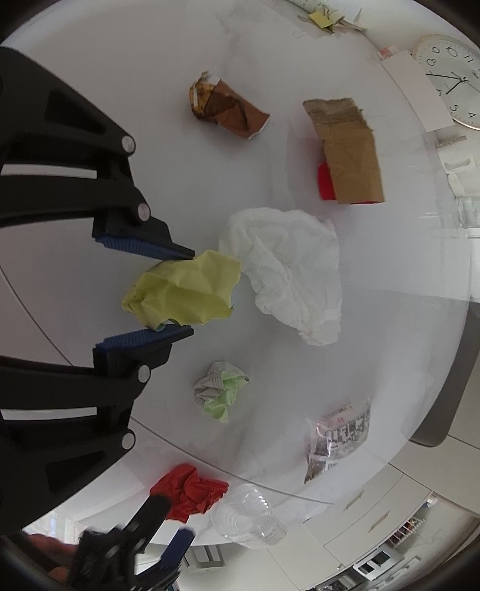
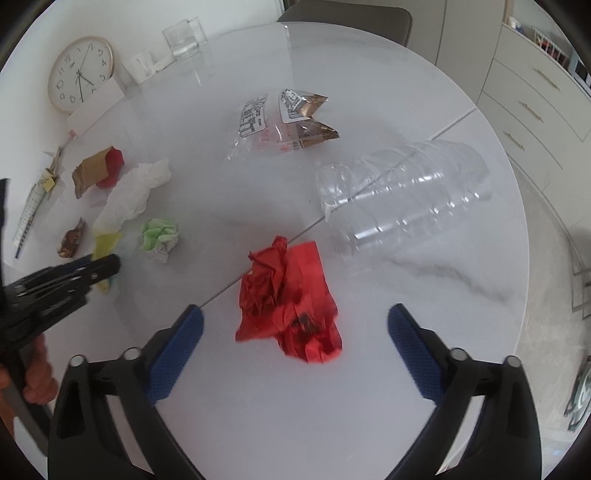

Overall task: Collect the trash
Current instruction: 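Grasp the yellow paper with the left tool while the right tool grasps the crumpled red paper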

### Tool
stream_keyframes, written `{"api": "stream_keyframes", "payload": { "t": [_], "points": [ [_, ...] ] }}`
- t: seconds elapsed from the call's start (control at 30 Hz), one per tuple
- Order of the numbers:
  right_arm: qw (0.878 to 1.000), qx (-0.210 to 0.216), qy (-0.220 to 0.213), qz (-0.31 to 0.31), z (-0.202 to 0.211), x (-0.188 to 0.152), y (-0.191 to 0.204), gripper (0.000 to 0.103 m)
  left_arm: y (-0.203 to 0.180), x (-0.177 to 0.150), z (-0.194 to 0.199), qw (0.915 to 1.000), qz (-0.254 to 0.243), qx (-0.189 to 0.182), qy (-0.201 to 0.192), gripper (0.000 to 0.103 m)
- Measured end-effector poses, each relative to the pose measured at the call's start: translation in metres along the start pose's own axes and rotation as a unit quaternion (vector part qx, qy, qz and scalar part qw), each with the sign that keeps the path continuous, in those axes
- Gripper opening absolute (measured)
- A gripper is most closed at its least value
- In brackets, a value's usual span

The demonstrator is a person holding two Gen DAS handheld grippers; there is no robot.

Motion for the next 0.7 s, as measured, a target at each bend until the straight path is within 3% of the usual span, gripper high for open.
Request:
{"api": "stream_keyframes", "payload": {
  "t": [0.03,0.13,0.2,0.27,0.5,0.7],
  "points": [
    [1.000,0.002,0.005,0.003,-0.005,0.002,0.001,0.086,0.000,0.000,0.004,1.0000,-0.004,0.001,-0.003,0.035],
    [1.000,0.008,0.018,0.006,-0.013,0.003,0.003,0.066,0.003,-0.006,0.017,1.0000,-0.007,-0.002,-0.006,0.035],
    [1.000,0.013,0.020,0.008,-0.015,0.003,0.006,0.047,0.004,-0.008,0.025,0.9999,-0.008,-0.005,-0.007,0.035],
    [1.000,0.016,0.019,0.014,-0.014,0.002,0.009,0.036,0.006,-0.010,0.035,0.9999,-0.012,-0.005,-0.011,0.035],
    [0.999,0.035,0.003,0.017,0.011,-0.010,0.008,0.034,-0.003,-0.026,0.059,0.9990,-0.038,-0.018,-0.011,0.035],
    [0.999,0.038,-0.012,0.011,0.060,-0.051,-0.008,0.034,-0.039,-0.063,0.078,0.9952,-0.091,-0.037,-0.001,0.035]
  ]
}}
Point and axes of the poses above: each gripper's, at about its wrist camera, not at the fingertips, and z roughly against the way its jaws point, y to its left, x to its top, the point moved 2 cm from there along -z, roughly the way its jaws point, and after that the axes turned 10 degrees about z, right-handed, at the moved point
